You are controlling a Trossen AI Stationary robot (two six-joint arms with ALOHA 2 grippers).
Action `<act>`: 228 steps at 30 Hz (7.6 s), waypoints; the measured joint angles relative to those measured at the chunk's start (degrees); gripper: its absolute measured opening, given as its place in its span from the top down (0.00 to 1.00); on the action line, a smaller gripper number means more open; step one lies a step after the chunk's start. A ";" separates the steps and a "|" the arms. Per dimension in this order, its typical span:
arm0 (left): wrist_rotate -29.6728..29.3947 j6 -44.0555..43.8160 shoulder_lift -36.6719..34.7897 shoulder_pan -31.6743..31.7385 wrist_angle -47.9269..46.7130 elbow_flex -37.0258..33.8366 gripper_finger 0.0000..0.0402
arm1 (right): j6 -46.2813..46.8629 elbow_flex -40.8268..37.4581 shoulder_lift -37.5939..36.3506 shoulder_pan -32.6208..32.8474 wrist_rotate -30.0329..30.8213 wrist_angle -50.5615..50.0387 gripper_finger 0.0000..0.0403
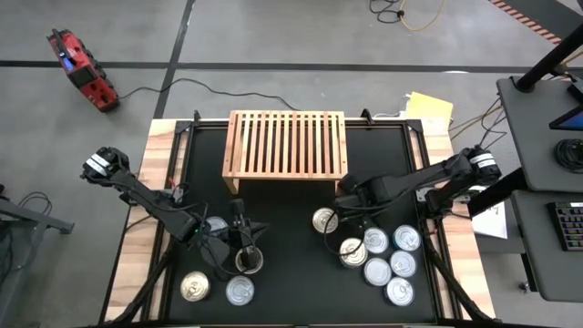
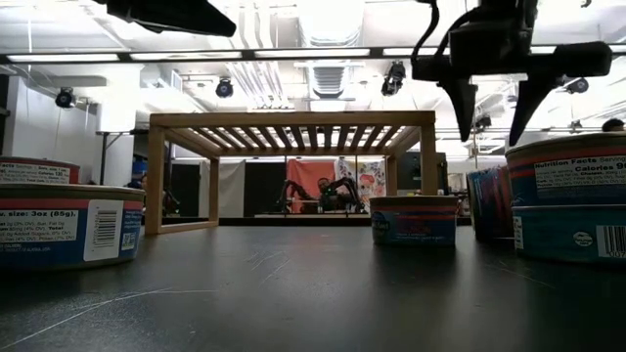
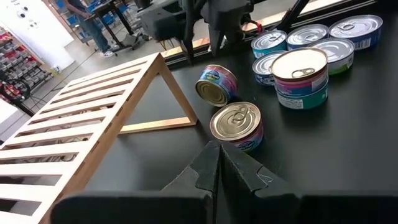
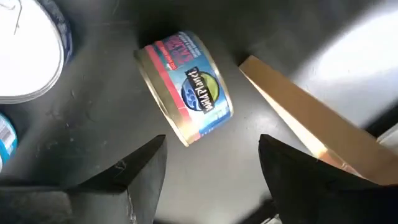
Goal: Stack canned seafood by type on shelf
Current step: Put the blue and pink tuna can on the shelf
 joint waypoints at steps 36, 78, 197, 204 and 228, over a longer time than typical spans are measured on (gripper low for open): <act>0.02 0.19 0.00 0.04 -0.28 0.00 1.00 | -6.25 -0.15 12.30 -2.70 -5.00 6.64 0.47; -6.55 0.63 0.00 0.15 -1.82 0.00 1.00 | 24.84 5.07 -2.24 -2.38 -10.23 4.96 0.55; -5.16 -6.92 -0.02 2.03 -30.82 8.24 1.00 | 25.87 -20.68 -23.44 -19.37 -17.33 70.15 0.97; -10.57 -3.57 -0.02 2.05 -30.73 8.24 1.00 | 26.33 -20.90 -20.15 -19.34 -17.35 70.46 0.97; 10.89 5.63 0.19 3.30 -7.52 0.70 1.00 | 33.07 -20.92 -18.56 -16.77 -17.51 74.02 0.97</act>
